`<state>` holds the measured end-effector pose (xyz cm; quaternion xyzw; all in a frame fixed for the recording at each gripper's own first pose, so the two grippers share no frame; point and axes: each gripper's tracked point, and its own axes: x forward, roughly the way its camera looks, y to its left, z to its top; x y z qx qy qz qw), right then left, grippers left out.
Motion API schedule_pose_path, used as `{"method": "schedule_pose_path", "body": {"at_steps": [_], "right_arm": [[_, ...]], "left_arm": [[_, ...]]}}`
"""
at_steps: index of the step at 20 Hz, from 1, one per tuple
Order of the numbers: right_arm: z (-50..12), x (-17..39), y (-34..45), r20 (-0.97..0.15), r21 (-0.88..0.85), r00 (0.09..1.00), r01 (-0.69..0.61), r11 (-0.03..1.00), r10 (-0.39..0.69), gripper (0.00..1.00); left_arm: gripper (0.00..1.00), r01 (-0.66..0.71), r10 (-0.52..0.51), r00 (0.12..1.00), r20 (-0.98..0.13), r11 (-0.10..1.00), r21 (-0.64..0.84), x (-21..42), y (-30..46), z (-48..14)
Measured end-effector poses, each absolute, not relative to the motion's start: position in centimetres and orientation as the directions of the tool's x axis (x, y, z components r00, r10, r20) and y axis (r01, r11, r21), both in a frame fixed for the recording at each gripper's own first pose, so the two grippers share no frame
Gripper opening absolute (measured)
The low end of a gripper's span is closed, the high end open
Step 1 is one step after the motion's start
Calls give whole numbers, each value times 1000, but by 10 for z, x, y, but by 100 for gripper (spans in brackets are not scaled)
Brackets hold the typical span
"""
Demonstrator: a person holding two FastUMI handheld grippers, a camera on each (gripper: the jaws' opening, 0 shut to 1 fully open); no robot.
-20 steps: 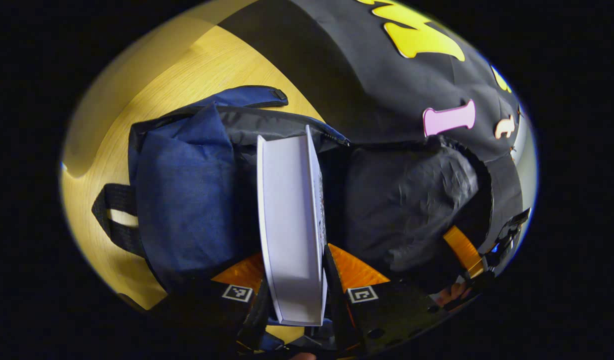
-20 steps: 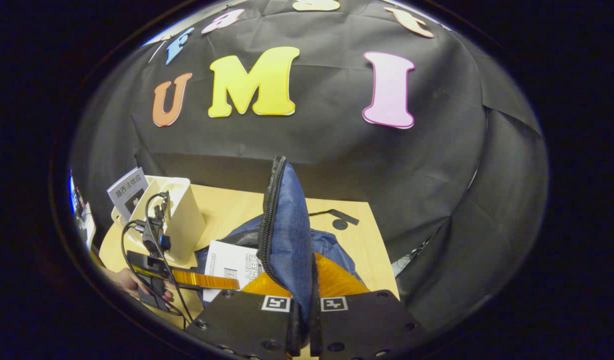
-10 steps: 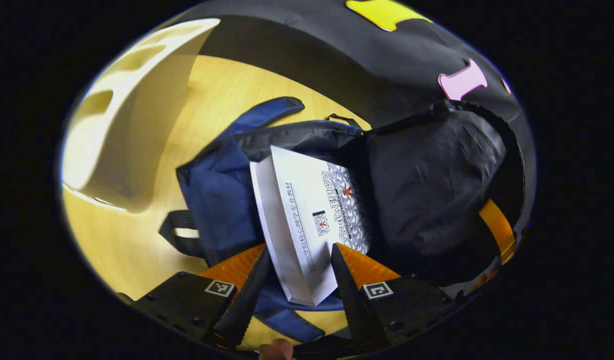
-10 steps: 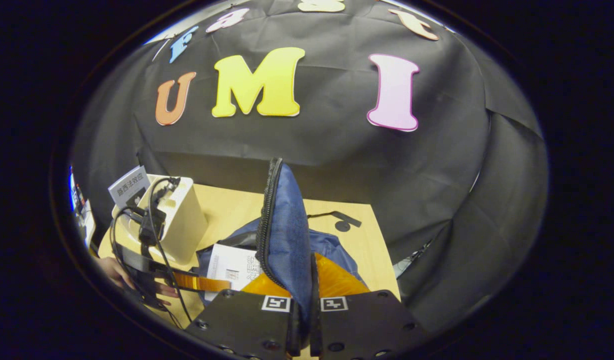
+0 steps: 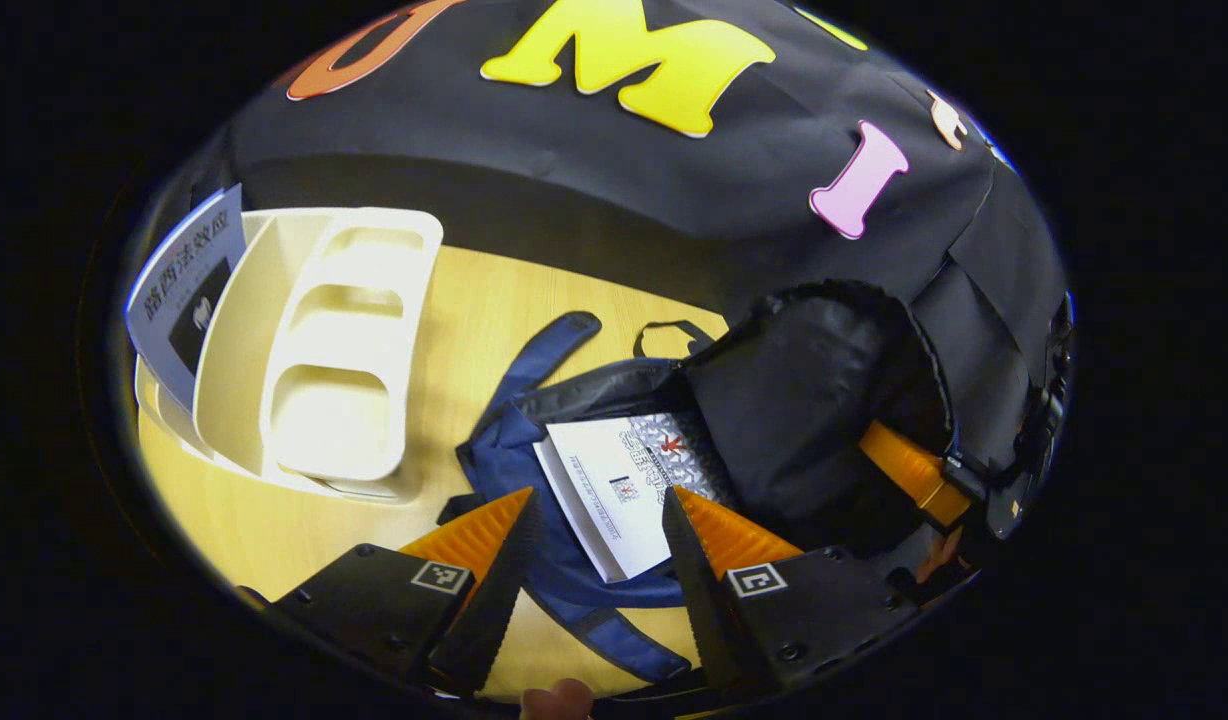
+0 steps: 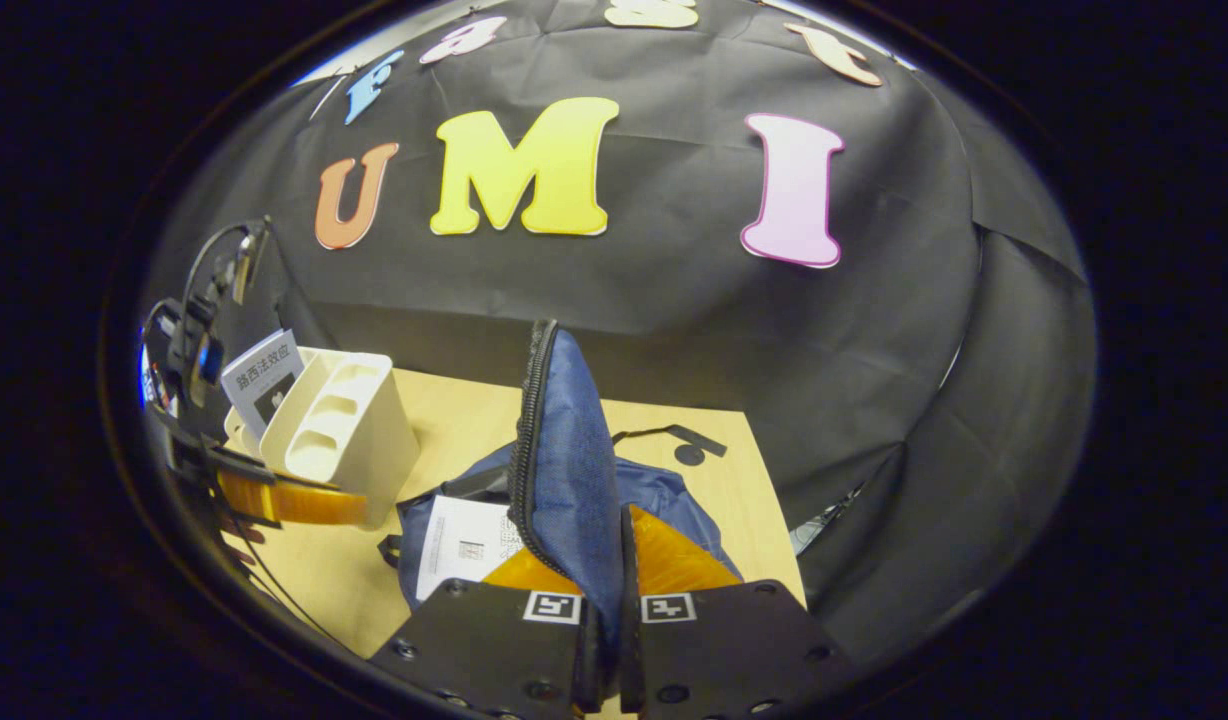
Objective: Open the schoolbag, grab two books from the bookshelf and put them into the schoolbag.
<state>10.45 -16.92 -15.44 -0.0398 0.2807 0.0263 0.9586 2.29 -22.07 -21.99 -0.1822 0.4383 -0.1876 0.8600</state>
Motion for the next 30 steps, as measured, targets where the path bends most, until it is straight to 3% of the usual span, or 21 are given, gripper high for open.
{"method": "schedule_pose_path", "body": {"at_steps": [5, 11, 14, 19, 23, 30], "right_arm": [[-157, 98, -164, -545, -93, 838, -77, 993, 14, 7], [-157, 93, -155, -546, -119, 838, -75, 990, -2, 7], [-158, 93, -149, -547, -124, 837, -77, 989, -3, 7], [-158, 93, -146, -547, -126, 837, -62, 990, -17, 7], [-157, 94, -149, -547, -135, 836, -49, 990, -33, 7], [-159, 96, -146, -551, -150, 833, -38, 988, -51, 7]], "left_arm": [[78, 166, -416, 644, -642, 895, -413, 21, -165, -182], [80, 74, -255, 728, -637, 952, -297, 35, -55, -136], [86, 11, -160, 739, -654, 974, -225, 55, 14, -127], [92, -53, -116, 656, -746, 979, -199, 89, 88, -141], [93, -34, -43, 595, -802, 996, -79, 116, 137, -151], [93, 49, -115, 418, -901, 993, -104, 144, 121, -193]]}}
